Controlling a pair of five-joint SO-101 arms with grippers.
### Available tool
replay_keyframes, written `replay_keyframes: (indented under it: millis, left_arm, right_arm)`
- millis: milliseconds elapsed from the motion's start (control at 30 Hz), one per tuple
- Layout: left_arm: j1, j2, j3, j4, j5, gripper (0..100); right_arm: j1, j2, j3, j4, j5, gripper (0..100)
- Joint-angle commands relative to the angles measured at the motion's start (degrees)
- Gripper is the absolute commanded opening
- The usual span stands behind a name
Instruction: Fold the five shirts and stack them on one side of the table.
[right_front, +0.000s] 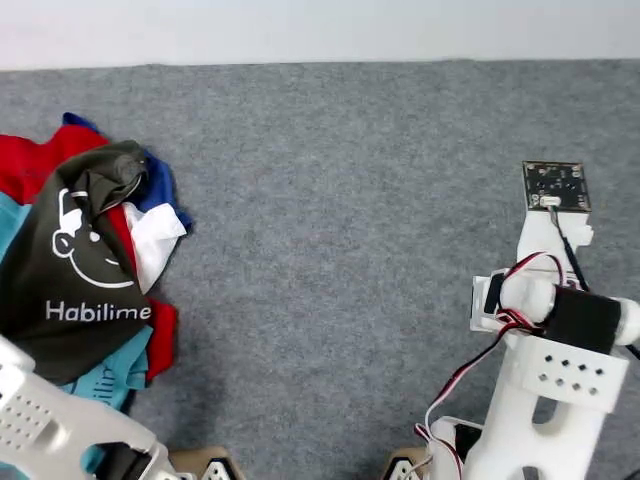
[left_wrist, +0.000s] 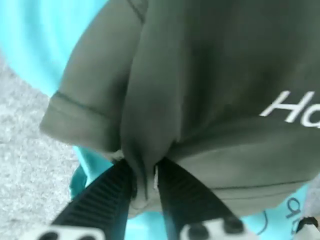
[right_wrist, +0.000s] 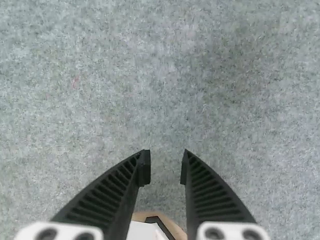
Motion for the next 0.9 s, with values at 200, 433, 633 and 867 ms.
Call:
replay_keyframes:
  millis: [200, 433, 633, 867]
  left_arm:
    - [7.6, -24.6, -1.8, 1.9, -0.3, 0]
    - [21.3, -39.0, -1.7, 1.8, 5.7, 0]
    - [39.8, -40.4, -1.8, 1.8, 21.6, 0]
    - [65.1, -40.3, -2.2, -1.6, 36.5, 0]
  right_arm:
    - [0.5, -0.3, -0.4, 1.1, 0.4, 12.2]
    - [0.5, -0.2, -0.4, 1.2, 0.4, 12.2]
    - [0.5, -0.3, -0.4, 1.5, 0.4, 12.2]
    - [0.5, -0.3, -0.4, 1.5, 0.5, 12.1]
